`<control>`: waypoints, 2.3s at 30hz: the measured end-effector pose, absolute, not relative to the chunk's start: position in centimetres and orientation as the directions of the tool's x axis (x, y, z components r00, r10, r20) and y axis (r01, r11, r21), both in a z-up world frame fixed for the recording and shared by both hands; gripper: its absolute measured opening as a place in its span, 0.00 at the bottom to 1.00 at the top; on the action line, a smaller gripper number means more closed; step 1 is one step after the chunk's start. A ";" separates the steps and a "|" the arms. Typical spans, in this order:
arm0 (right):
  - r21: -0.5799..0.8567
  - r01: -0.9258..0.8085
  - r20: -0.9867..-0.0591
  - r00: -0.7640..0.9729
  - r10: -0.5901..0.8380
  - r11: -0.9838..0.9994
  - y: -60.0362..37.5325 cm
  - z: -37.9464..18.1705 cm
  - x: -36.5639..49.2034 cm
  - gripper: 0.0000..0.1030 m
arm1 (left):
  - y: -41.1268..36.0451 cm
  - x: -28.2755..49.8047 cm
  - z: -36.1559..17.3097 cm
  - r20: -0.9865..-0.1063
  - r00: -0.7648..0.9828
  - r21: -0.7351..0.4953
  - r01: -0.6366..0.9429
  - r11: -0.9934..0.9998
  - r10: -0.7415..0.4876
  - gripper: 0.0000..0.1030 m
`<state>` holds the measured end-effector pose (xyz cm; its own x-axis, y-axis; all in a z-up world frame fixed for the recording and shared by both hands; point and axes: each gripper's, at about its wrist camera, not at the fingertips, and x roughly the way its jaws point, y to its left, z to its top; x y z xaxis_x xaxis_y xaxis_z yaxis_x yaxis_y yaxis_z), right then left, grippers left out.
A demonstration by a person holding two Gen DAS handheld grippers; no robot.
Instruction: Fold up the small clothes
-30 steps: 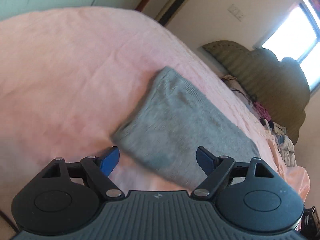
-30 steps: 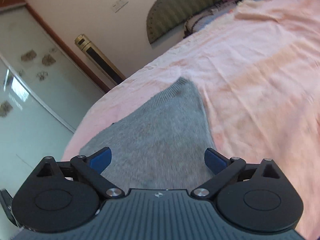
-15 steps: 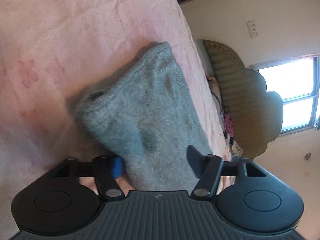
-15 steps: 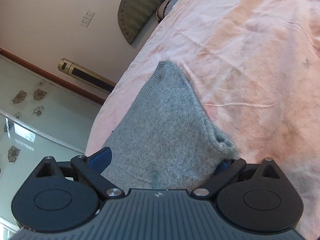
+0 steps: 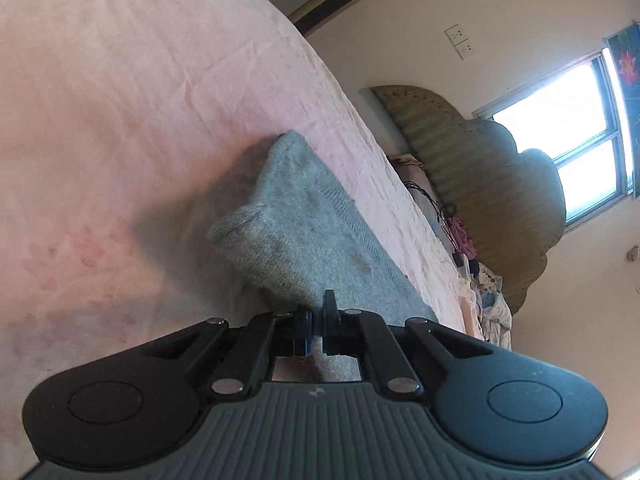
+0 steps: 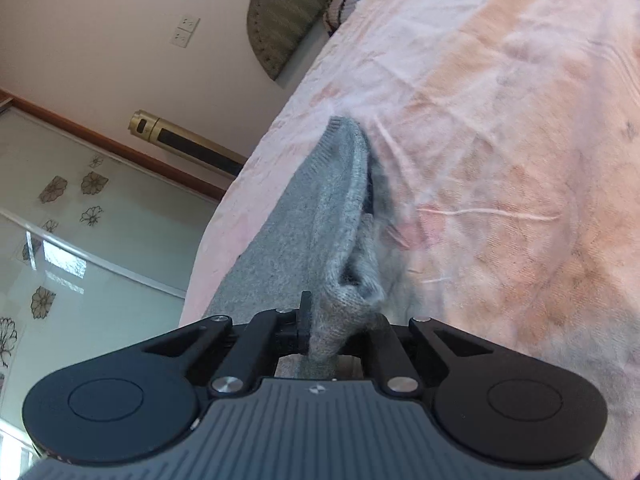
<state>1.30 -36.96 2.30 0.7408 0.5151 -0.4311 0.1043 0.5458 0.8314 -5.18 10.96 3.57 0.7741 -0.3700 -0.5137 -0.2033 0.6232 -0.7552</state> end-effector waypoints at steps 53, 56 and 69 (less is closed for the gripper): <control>0.033 -0.077 -0.684 0.725 0.078 0.997 -24.8 1.7 16.4 1.00 | -2.3 13.3 1.4 -0.694 0.717 0.026 0.120 0.992 -0.069 1.00; 0.048 -0.028 -0.675 0.736 0.054 0.998 -24.6 2.8 14.6 0.98 | -2.4 12.9 1.5 -0.690 0.721 0.029 0.115 0.993 -0.063 1.00; 0.087 -0.074 -0.639 0.761 0.112 0.994 -24.1 2.0 10.9 1.00 | -2.1 9.5 2.9 -0.739 0.671 -0.033 0.063 0.997 -0.067 1.00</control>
